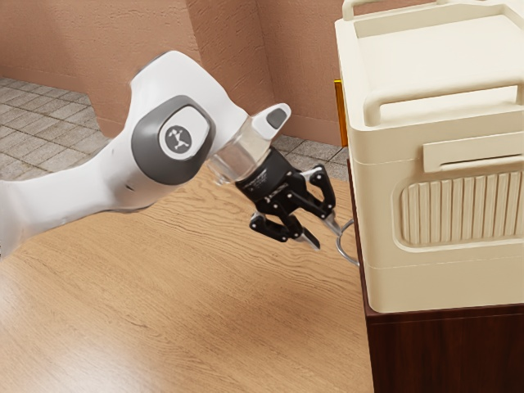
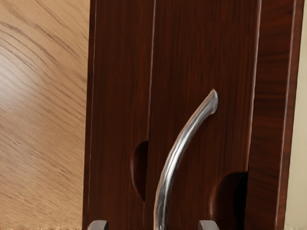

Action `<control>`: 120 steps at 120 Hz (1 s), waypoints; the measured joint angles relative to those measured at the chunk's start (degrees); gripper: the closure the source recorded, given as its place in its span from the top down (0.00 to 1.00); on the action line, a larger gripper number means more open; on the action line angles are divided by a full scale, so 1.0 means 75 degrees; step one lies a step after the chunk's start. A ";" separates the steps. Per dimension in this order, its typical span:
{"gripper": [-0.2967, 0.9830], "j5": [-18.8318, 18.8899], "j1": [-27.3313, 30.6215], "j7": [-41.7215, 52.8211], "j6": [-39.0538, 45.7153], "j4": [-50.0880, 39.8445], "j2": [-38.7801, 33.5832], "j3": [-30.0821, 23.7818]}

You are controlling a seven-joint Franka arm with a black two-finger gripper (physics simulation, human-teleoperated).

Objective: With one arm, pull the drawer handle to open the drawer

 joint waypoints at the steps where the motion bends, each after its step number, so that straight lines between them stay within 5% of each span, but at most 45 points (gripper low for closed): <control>1: 0.37 0.0003 -0.0007 0.0007 0.0008 0.0000 0.0006 -0.0006; 67: 0.31 0.0376 0.0604 0.0394 0.1020 -0.0176 0.0135 -0.0052; 120: 0.36 0.0385 0.0627 0.0507 0.0825 -0.0379 -0.0168 -0.0163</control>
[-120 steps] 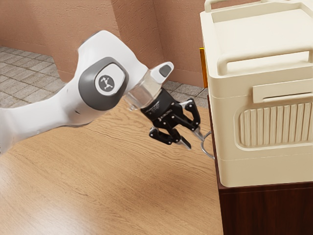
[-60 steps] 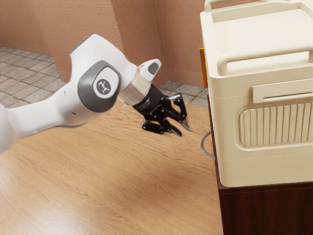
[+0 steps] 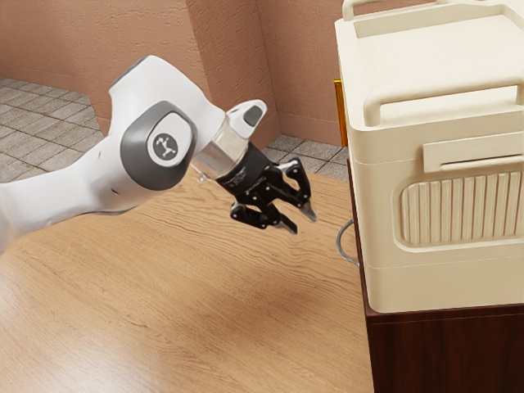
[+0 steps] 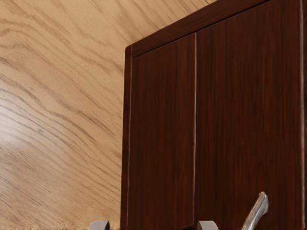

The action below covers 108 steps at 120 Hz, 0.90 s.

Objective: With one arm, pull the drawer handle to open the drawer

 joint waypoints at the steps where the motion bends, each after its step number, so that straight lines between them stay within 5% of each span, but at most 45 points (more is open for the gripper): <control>1: 0.36 0.0000 0.0011 0.0002 -0.0006 0.0001 0.0000 -0.0014; 108: 0.36 -0.0327 0.0180 0.0128 -0.0082 0.0012 0.0107 -0.0768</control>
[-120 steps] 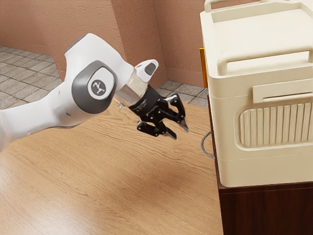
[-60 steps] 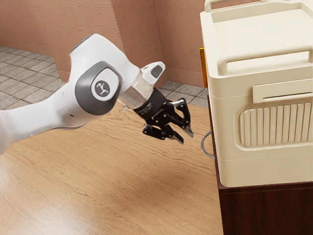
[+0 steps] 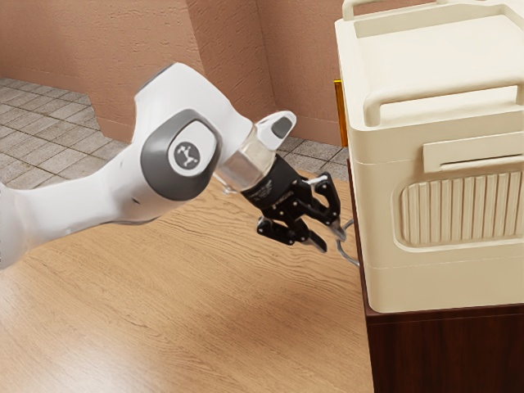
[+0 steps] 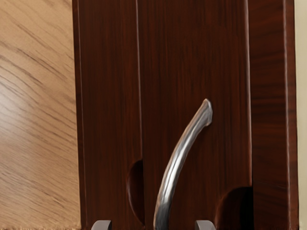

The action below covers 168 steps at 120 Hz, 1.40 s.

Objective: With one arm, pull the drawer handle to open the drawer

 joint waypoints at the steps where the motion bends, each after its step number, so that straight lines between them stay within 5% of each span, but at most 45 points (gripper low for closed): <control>1: 0.36 0.0000 -0.0007 0.0001 0.0001 -0.0001 0.0005 -0.0002; 168: 0.20 0.0557 -0.0426 0.0106 0.0167 -0.0517 -0.0295 0.0408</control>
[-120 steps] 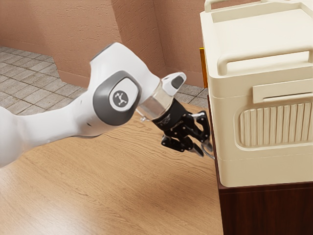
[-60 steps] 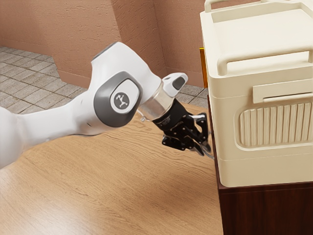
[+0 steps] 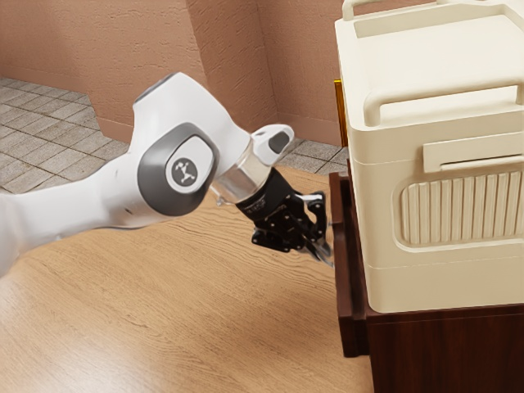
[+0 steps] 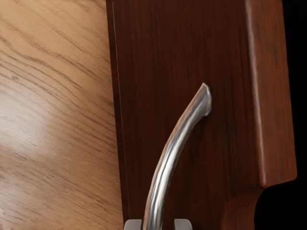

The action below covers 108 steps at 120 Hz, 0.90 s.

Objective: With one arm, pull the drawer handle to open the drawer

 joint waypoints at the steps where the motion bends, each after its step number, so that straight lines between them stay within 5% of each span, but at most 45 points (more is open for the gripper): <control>1: 0.20 0.0000 0.0003 0.0000 0.0000 -0.0009 -0.0005 0.0002; 108: 0.21 -0.0024 0.0078 0.0129 -0.0102 -0.1378 -0.1288 0.0758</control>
